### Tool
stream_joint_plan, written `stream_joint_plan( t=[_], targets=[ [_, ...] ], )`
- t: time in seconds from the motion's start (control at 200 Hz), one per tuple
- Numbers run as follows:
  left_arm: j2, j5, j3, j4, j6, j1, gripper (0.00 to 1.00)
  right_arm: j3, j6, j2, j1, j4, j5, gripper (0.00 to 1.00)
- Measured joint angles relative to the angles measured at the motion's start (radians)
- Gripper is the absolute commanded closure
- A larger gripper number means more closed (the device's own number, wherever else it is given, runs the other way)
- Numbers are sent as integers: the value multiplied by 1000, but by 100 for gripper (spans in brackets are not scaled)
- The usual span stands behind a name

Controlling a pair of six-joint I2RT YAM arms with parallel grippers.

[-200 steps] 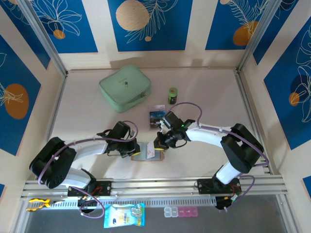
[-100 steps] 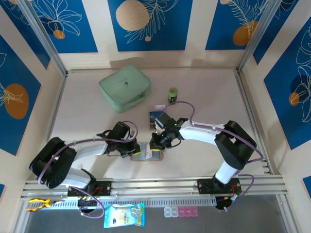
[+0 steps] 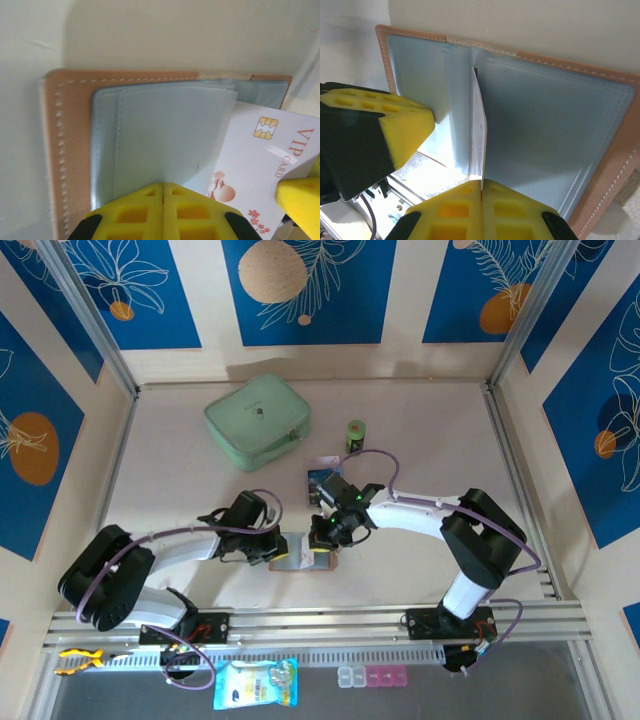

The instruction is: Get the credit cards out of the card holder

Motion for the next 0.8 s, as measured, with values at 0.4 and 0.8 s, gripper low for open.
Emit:
stream_joint_plan(
  t=[0.4,0.8],
  targets=[
    [-88,-47,26,-122,35,7,90,172,-232,-71,-32,-241,48,100],
    [-117,-77,26,-143,40,15,63,358,-980,-50,-105,-498,147,100]
  ],
)
